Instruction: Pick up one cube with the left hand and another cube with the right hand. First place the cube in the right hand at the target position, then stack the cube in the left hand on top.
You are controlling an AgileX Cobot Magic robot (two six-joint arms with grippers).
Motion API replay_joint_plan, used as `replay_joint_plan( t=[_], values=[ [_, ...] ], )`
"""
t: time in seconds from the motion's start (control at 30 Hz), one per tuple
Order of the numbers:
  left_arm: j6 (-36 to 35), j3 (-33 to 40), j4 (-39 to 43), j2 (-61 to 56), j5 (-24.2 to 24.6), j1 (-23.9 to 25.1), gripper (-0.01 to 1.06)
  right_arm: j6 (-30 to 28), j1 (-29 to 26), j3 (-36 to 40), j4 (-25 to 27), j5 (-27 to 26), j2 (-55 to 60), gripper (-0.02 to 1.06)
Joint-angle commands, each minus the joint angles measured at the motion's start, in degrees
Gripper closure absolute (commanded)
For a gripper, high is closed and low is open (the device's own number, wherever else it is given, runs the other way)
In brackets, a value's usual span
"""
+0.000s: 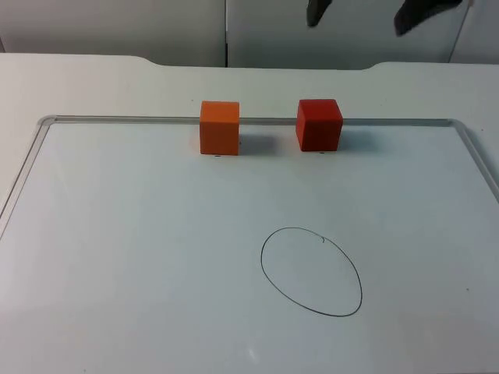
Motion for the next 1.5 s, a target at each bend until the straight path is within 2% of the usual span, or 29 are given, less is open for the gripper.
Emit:
replay_joint_plan(
  t=[0.0,0.27,0.33,0.4,0.43,0.57,0.8,1.1,1.4,1.47],
  values=[
    [-0.4,0.4,0.0,-0.2,-0.5,0.3,0.03,0.9,0.4,-0.4,-0.4,-2.0,2.4,0.1],
    [-0.4,0.4,0.0,-0.2,-0.5,0.3,0.03,4.0,0.4,-1.8,-1.1,-6.3,7.7,0.1],
    [-0.4,0.4,0.0,-0.2,-0.5,0.3,0.03,5.5,0.4,-3.1,-2.4,-5.4,8.4,0.1],
    [-0.4,0.4,0.0,-0.2,-0.5,0.3,0.03,7.6,0.4,-7.1,-5.9,-2.5,11.1,0.11],
    [-0.4,0.4,0.0,-0.2,-0.5,0.3,0.03,7.6,0.4,-7.1,-5.9,-2.5,11.1,0.11],
    [-0.4,0.4,0.0,-0.2,-0.5,0.3,0.03,7.7,0.4,-14.5,-6.0,3.1,16.2,0.11],
    [-0.4,0.4,0.0,-0.2,-0.5,0.3,0.03,7.8,0.4,-19.4,-5.5,4.2,20.1,0.11],
    [-0.4,0.4,0.0,-0.2,-0.5,0.3,0.03,7.9,0.4,-21.1,-5.0,4.2,22.1,0.11],
    [-0.4,0.4,0.0,-0.2,-0.5,0.3,0.03,7.7,0.4,-20.9,-4.4,5.7,24.2,0.17],
    [-0.4,0.4,0.0,-0.2,-0.5,0.3,0.03,7.7,0.4,-20.9,-4.4,5.6,24.2,0.21]
  ],
)
